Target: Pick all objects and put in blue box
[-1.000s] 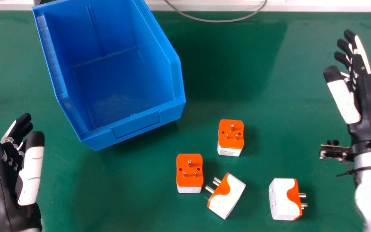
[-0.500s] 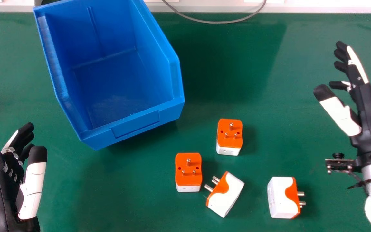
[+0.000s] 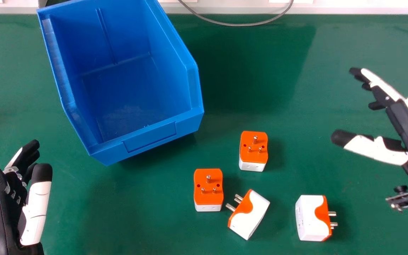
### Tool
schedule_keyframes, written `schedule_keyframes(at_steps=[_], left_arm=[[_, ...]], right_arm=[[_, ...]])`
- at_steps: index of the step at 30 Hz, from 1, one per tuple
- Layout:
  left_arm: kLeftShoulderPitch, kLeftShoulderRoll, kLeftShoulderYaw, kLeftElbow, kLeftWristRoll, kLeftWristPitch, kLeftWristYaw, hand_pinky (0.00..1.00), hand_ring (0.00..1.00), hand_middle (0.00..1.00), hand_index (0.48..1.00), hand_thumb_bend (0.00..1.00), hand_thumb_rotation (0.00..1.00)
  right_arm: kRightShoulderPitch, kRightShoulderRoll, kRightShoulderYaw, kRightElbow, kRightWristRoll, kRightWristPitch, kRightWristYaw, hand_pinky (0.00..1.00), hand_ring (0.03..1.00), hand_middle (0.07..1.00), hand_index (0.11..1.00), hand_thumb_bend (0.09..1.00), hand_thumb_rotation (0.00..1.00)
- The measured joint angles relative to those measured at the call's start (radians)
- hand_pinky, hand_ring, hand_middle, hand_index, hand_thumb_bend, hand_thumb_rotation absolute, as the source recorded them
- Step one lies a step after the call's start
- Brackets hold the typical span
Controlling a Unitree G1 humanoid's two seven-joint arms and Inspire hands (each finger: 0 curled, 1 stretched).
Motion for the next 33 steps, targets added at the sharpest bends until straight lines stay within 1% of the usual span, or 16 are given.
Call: schedule_keyframes(at_steps=[3,7,10,12,13,16,19,21,25,27,29,33], left_arm=[[0.0,0.0,0.0,0.0,-0.001,0.005,-0.004,0.84,0.84,0.82,0.854,0.92,0.8],[0.0,0.0,0.002,0.0,-0.002,0.008,-0.005,0.85,0.84,0.83,0.856,0.92,0.81],[-0.002,0.003,0.004,0.0,-0.002,0.009,-0.006,0.85,0.84,0.83,0.857,0.92,0.81],[0.001,0.003,0.004,-0.005,-0.001,0.018,-0.006,0.85,0.84,0.83,0.857,0.93,0.81],[0.009,0.003,0.004,-0.017,-0.001,0.027,-0.006,0.85,0.84,0.83,0.856,0.93,0.81],[0.012,0.003,0.004,-0.025,-0.001,0.033,-0.006,0.85,0.84,0.83,0.856,0.94,0.82],[0.013,0.003,0.005,-0.026,-0.002,0.036,-0.006,0.85,0.84,0.83,0.858,0.95,0.82],[0.013,0.003,0.005,-0.027,-0.002,0.042,-0.006,0.85,0.84,0.83,0.858,0.95,0.82],[0.018,0.003,0.005,-0.035,0.0,0.051,-0.006,0.85,0.85,0.83,0.863,0.95,0.82],[0.019,0.003,0.005,-0.042,0.0,0.052,-0.006,0.85,0.85,0.83,0.864,0.95,0.82],[0.019,0.003,0.005,-0.042,0.0,0.052,-0.006,0.86,0.85,0.83,0.866,0.94,0.82],[0.02,0.004,0.012,-0.041,-0.001,0.052,-0.006,0.86,0.85,0.84,0.869,0.94,0.83]], right_arm=[[0.033,-0.031,-0.001,-0.078,-0.024,0.028,0.047,0.77,0.89,0.94,0.946,0.874,0.84],[0.072,-0.063,0.002,-0.161,-0.052,0.037,0.1,0.81,0.904,0.959,0.967,0.893,0.84],[0.079,-0.08,0.026,-0.173,-0.088,0.031,0.126,0.83,0.909,0.965,0.973,0.901,0.84],[0.082,-0.085,0.043,-0.172,-0.117,0.017,0.128,0.83,0.907,0.967,0.974,0.91,0.84],[0.084,-0.094,0.051,-0.171,-0.13,-0.002,0.128,0.83,0.905,0.967,0.973,0.915,0.84],[0.087,-0.104,0.052,-0.171,-0.152,-0.02,0.127,0.83,0.904,0.967,0.973,0.92,0.83],[0.096,-0.108,0.052,-0.171,-0.158,-0.028,0.127,0.83,0.904,0.968,0.973,0.937,0.82],[0.111,-0.112,0.052,-0.175,-0.161,-0.034,0.128,0.83,0.904,0.968,0.973,0.939,0.82],[0.126,-0.128,0.052,-0.188,-0.163,-0.042,0.14,0.84,0.91,0.971,0.977,0.963,0.8],[0.135,-0.143,0.052,-0.193,-0.168,-0.05,0.147,0.84,0.911,0.972,0.978,0.962,0.8],[0.141,-0.152,0.052,-0.195,-0.18,-0.057,0.151,0.85,0.913,0.971,0.978,0.959,0.8],[0.155,-0.171,0.052,-0.209,-0.195,-0.061,0.17,0.85,0.918,0.971,0.977,0.961,0.79]])
